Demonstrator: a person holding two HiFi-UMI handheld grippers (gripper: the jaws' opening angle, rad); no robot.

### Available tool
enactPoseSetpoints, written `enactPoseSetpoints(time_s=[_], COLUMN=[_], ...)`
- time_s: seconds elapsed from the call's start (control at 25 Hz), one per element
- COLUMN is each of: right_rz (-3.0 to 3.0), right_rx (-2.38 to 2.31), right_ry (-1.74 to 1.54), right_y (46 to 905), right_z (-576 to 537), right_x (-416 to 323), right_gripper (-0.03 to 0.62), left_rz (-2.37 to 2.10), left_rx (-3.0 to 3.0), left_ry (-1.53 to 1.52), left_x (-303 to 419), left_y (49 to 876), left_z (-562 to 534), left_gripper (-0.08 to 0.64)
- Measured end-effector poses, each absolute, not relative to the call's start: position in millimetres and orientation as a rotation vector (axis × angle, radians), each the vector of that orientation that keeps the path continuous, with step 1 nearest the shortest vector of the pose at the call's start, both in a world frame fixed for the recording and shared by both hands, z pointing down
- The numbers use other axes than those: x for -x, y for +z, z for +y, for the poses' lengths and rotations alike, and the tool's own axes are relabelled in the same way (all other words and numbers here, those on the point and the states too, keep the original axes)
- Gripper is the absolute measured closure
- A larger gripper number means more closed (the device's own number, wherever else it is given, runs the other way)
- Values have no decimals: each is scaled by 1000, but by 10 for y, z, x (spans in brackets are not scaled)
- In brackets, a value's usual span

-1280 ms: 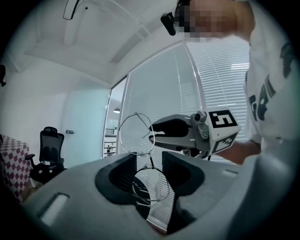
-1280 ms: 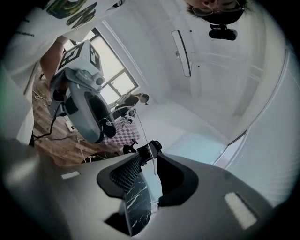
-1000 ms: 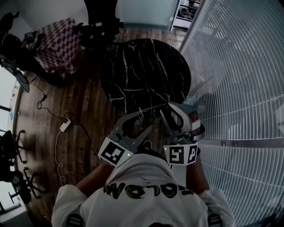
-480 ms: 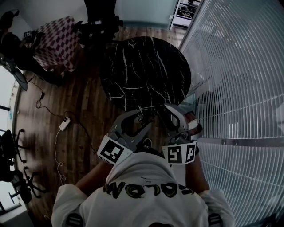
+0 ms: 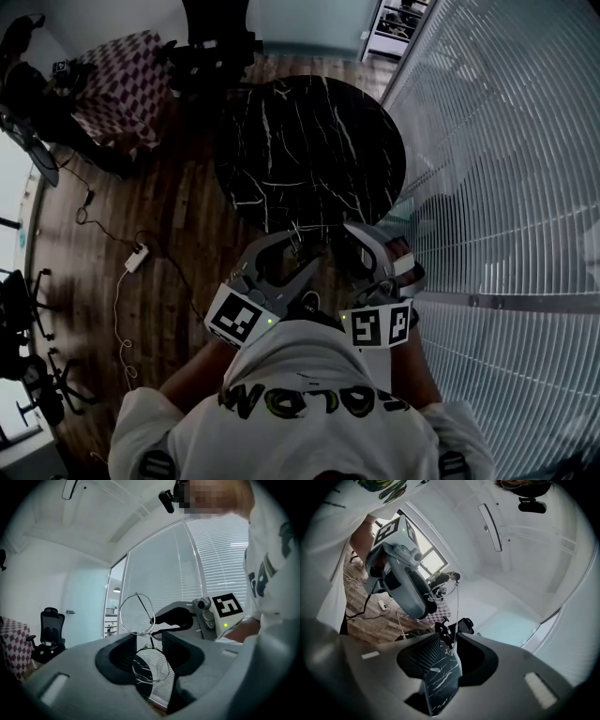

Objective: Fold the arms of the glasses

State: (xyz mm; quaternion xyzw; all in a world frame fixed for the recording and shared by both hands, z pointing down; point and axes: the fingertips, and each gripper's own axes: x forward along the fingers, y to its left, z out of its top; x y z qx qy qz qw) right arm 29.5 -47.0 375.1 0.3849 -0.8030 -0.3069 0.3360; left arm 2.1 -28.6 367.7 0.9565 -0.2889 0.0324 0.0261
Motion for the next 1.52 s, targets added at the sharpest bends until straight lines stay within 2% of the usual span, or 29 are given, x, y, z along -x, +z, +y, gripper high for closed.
enactPoseSetpoints(time_s=[1.08, 1.52], right_rz=[-2078, -2147], right_rx=[-797, -816], right_ry=[-878, -860], right_y=[4022, 3913], right_z=[-246, -190], right_x=[-12, -95], right_gripper=[479, 477], left_rz=[-834, -877], left_rx=[-2969, -2917], left_ry=[180, 105], left_x=[-104, -18], left_y=[3800, 3753], left_z=[-220, -307], left_gripper=[385, 385])
